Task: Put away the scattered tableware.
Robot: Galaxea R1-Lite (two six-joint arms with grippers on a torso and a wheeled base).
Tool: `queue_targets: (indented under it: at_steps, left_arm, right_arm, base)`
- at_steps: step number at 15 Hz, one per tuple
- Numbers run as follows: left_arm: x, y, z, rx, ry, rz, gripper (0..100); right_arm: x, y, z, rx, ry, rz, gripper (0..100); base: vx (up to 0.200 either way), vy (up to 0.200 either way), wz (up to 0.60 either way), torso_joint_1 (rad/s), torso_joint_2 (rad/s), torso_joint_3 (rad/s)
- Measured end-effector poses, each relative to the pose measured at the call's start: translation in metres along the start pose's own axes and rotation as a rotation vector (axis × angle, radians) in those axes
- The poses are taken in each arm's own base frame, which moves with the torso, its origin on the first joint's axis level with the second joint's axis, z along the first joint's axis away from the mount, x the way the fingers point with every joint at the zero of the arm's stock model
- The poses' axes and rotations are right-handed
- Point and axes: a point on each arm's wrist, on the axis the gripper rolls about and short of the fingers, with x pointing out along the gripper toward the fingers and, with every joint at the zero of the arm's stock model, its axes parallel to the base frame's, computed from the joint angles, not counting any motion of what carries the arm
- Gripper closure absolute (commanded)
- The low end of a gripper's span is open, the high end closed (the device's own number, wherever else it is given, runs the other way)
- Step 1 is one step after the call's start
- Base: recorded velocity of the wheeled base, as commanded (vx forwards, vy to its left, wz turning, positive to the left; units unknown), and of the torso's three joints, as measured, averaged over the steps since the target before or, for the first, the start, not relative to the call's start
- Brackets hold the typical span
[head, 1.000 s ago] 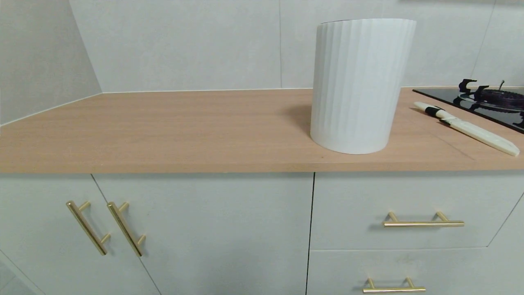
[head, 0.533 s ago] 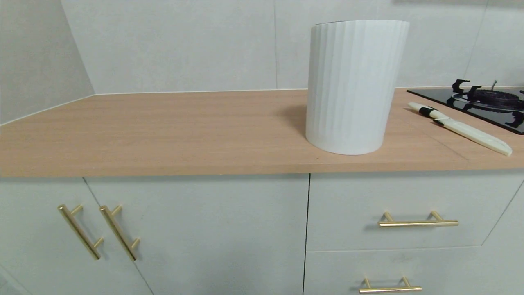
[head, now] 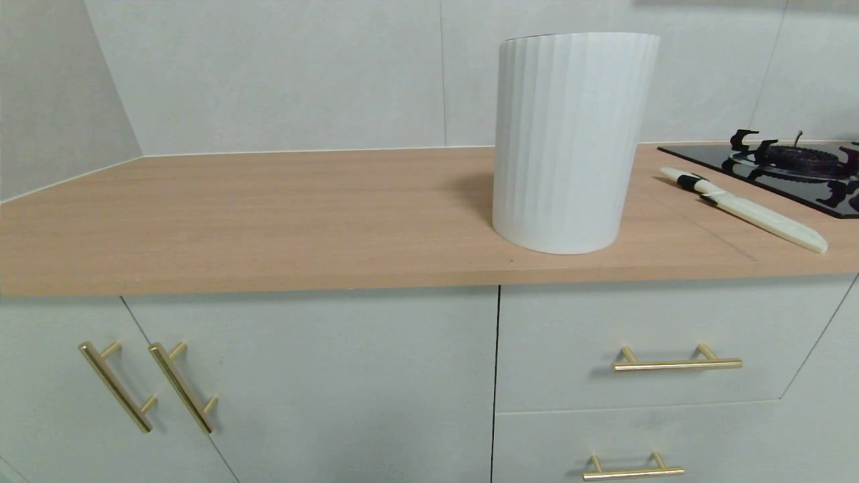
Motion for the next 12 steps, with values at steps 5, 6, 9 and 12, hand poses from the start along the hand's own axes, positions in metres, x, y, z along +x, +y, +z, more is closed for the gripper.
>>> queue_targets:
  at_steps: [5,6,9,12]
  left_arm:
    - [0.0000,0.0000,0.0000,0.003,0.000,-0.001,0]
    - [0.0000,0.0000,0.0000,0.003,0.000,0.000,0]
    - [0.0000,0.0000,0.0000,0.002,0.000,0.000,0]
    - [0.0000,0.0000,0.0000,0.000,0.000,0.000,0]
  right_arm:
    - [0.0000,0.0000,0.0001,0.000,0.000,-0.001,0]
    - [0.0000,0.0000,0.0001,0.000,0.000,0.000,0]
    - [0.0000,0.0000,0.0001,0.000,0.000,0.000,0]
    - [0.0000,0.0000,0.0001,0.000,0.000,0.000,0]
  base:
    - [0.000,-0.200,0.00,0.000,0.00,0.001]
    - [0.000,-0.200,0.00,0.007,0.01,0.002]
    - [0.000,-0.200,0.00,0.001,0.00,0.001]
    - [0.000,0.000,0.00,0.000,0.00,0.000]
